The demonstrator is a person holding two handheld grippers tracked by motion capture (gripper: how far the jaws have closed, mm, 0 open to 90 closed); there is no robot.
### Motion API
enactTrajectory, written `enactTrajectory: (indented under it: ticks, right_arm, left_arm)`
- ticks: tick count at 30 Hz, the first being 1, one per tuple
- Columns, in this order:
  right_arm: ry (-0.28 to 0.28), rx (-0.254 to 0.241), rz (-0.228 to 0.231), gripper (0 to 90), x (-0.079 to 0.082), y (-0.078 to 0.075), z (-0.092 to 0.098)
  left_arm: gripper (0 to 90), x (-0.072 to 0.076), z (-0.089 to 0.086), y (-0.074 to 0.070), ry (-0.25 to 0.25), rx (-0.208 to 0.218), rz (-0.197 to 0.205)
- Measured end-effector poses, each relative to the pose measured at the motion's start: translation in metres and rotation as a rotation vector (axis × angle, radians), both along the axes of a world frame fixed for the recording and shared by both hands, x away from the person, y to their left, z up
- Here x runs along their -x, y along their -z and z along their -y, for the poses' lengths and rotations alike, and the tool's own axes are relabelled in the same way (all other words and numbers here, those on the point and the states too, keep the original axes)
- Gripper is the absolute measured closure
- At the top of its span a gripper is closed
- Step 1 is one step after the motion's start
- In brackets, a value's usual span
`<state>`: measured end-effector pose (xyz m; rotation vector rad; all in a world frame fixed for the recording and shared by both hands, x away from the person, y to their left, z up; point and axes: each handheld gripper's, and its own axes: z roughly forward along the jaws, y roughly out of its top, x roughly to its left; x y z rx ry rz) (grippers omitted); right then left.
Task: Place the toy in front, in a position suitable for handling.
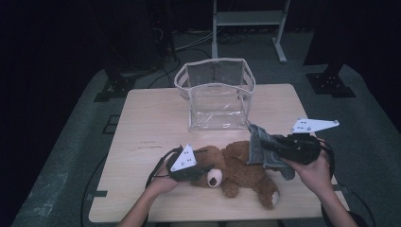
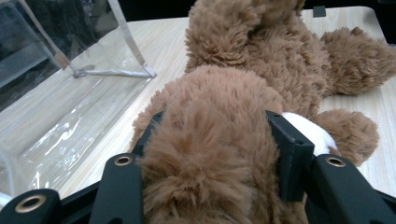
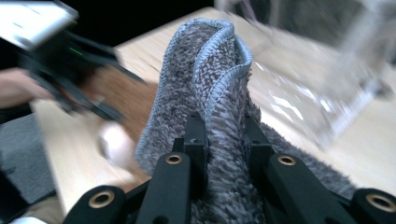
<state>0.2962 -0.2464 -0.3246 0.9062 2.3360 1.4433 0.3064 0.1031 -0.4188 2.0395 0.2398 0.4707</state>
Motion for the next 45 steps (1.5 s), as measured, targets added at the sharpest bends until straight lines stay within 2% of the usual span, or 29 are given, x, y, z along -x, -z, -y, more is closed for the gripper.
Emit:
enactTrajectory:
  ticks: [2,4,6,8,10,12,14,15,17,18,21,24,26,28,32,36,38,40,41,42,43,45]
  right_arm:
    - [-0.058,0.007,0.020,75.9,0.003,-0.011,-0.022]
    - [-0.098,0.035,0.026,75.8,0.002,-0.013,-0.041]
    - [-0.131,0.082,0.014,75.7,-0.004,-0.005,-0.064]
    - [-0.145,0.102,-0.003,75.6,-0.011,0.004,-0.076]
    - [-0.130,0.131,-0.003,75.6,-0.019,0.015,-0.082]
    - [-0.086,0.175,0.002,75.9,-0.026,0.023,-0.079]
    - [-0.007,0.280,-0.006,76.1,-0.032,0.032,-0.070]
    - [0.004,0.270,-0.030,76.2,-0.034,0.037,-0.064]
    - [0.007,0.183,-0.070,76.3,-0.033,0.038,-0.054]
    - [0.003,0.160,-0.060,76.3,-0.030,0.036,-0.053]
    - [-0.067,0.095,-0.036,76.3,-0.019,0.021,-0.062]
    - [-0.119,0.083,-0.011,76.2,-0.012,0.008,-0.076]
    - [-0.138,0.089,-0.013,76.2,-0.013,0.004,-0.083]
    - [-0.138,0.098,-0.028,76.2,-0.018,0.010,-0.089]
    - [-0.132,0.101,-0.073,76.3,-0.027,0.033,-0.096]
    - [-0.102,0.096,-0.073,76.4,-0.027,0.042,-0.084]
    - [-0.071,0.110,-0.081,76.4,-0.027,0.047,-0.072]
    - [-0.042,0.118,-0.116,76.4,-0.028,0.054,-0.057]
    - [-0.041,0.096,-0.144,76.4,-0.030,0.057,-0.051]
    - [-0.042,0.072,-0.164,76.4,-0.031,0.057,-0.046]
    - [-0.039,0.071,-0.165,76.2,-0.031,0.053,-0.043]
    - [-0.056,0.062,-0.141,76.2,-0.030,0.040,-0.041]
  left_arm:
    - [47.9,0.000,0.002,-0.001,0.005,-0.010,0.010]
    - [47.9,0.002,0.003,0.000,0.007,-0.004,0.010]
    - [47.9,0.002,0.003,0.000,0.006,0.002,0.007]
    - [47.9,0.002,0.001,0.001,0.010,-0.011,0.010]
    - [47.9,0.002,0.001,0.002,0.005,0.000,0.002]
    - [47.9,0.001,0.000,0.003,0.008,0.011,-0.001]
    - [48.0,0.000,-0.001,0.003,0.010,0.010,-0.005]
    - [48.0,0.000,0.000,0.003,0.010,0.014,-0.006]
    - [48.0,0.000,0.001,0.002,0.012,0.009,-0.003]
    - [47.9,0.000,0.001,0.002,0.012,0.015,-0.006]
    - [47.9,0.000,0.004,0.002,0.018,0.013,-0.008]
    - [47.9,0.001,0.006,0.002,0.024,0.012,-0.005]
    - [47.9,0.002,0.006,0.002,0.026,0.011,-0.001]
    - [47.8,0.002,0.006,0.002,0.027,0.011,-0.001]
    - [47.7,0.001,0.005,0.003,0.027,0.012,-0.003]
    - [47.7,0.001,0.004,0.003,0.027,0.013,-0.008]
    - [47.6,0.001,0.004,0.004,0.028,0.019,-0.010]
    - [47.7,0.001,0.005,0.003,0.034,0.020,-0.007]
    - [47.7,0.001,0.006,0.003,0.036,0.020,-0.004]
    - [47.6,0.002,0.007,0.002,0.039,0.015,0.001]
    - [47.6,0.002,0.007,0.002,0.041,0.013,0.003]
    - [47.5,0.002,0.007,0.003,0.045,0.020,0.002]
